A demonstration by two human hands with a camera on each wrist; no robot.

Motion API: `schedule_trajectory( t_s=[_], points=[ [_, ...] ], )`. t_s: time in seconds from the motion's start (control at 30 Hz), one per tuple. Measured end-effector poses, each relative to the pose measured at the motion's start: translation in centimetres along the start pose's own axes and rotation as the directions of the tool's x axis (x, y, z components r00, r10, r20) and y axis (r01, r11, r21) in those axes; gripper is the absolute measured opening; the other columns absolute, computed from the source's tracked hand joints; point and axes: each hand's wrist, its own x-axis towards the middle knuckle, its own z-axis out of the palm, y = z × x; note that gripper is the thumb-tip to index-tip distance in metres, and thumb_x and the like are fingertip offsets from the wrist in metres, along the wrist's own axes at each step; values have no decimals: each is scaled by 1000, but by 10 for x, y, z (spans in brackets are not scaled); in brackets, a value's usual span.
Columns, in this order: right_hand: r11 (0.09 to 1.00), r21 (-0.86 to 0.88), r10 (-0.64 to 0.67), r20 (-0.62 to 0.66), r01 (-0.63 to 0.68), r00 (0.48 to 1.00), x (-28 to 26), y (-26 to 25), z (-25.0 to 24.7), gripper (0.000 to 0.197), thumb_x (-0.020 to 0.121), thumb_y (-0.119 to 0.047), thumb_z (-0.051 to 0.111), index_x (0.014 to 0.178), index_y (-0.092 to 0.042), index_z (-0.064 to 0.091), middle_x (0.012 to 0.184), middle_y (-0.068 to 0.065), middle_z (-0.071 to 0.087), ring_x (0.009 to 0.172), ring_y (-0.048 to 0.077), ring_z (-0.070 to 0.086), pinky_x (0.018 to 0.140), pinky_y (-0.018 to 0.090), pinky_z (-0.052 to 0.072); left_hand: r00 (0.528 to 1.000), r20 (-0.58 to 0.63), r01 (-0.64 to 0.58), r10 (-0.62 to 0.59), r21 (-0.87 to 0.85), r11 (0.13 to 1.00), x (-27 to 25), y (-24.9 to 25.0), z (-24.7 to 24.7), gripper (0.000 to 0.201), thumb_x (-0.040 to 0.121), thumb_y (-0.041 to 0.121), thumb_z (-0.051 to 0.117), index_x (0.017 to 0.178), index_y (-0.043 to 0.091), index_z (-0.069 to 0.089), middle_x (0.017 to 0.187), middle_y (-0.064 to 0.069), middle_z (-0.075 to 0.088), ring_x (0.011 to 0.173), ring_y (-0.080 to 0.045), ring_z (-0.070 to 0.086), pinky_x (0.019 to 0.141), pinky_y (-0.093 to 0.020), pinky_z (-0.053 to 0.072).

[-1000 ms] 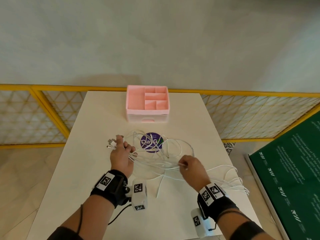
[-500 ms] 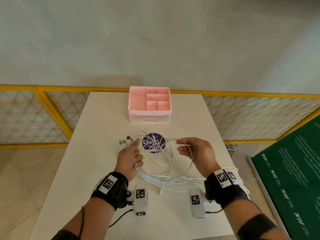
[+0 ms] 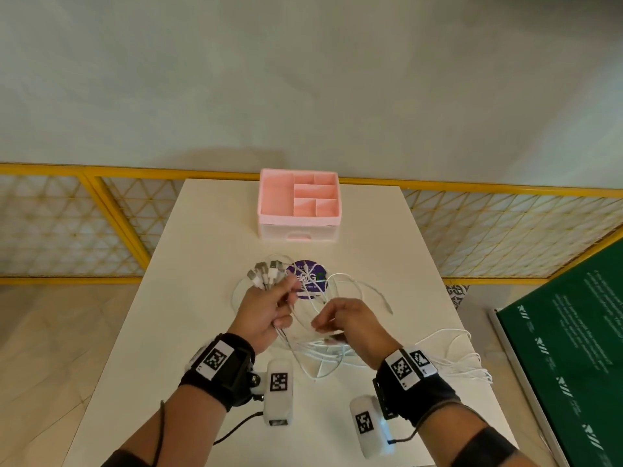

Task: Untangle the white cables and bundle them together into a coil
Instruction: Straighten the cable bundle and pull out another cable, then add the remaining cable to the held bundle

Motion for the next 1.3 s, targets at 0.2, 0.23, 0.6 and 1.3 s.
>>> schedule_trajectory(
  t_s=[0.2,0.23,0.6,1.3],
  points=[
    [959,238,157,-2,-152,988,29,-35,-1,44,102,-40,44,79,-8,63,66,11,62,49,21,56,51,26,42,944,316,22,-94,224,974,-24,-3,16,29,85,26,70,95,0,60,59,-1,59,38,-3,37,38,-17,21],
    [954,259,151,25,-152,988,34,-43,-1,42,102,-39,46,84,-6,63,69,12,60,50,21,54,49,25,43,934,336,29,-118,257,966,-26,-4,16,35,84,29,74,96,-1,60,59,-1,60,38,-3,37,38,-17,21],
    [763,632,-246,87,137,965,25,-153,-4,42,106,-36,40,113,-1,63,49,1,38,46,16,43,51,27,43,989,86,126,-120,-65,990,-19,-18,-26,31,81,33,75,90,5,66,65,1,47,41,-4,25,38,-18,20],
    [671,-394,62,-815,-628,576,19,11,-248,41,88,-23,72,127,-18,63,120,6,65,107,23,64,83,29,52,989,-150,-41,-1,-277,960,1,-9,-30,32,91,43,60,74,17,54,51,8,32,37,-4,24,33,-18,21]
  ],
)
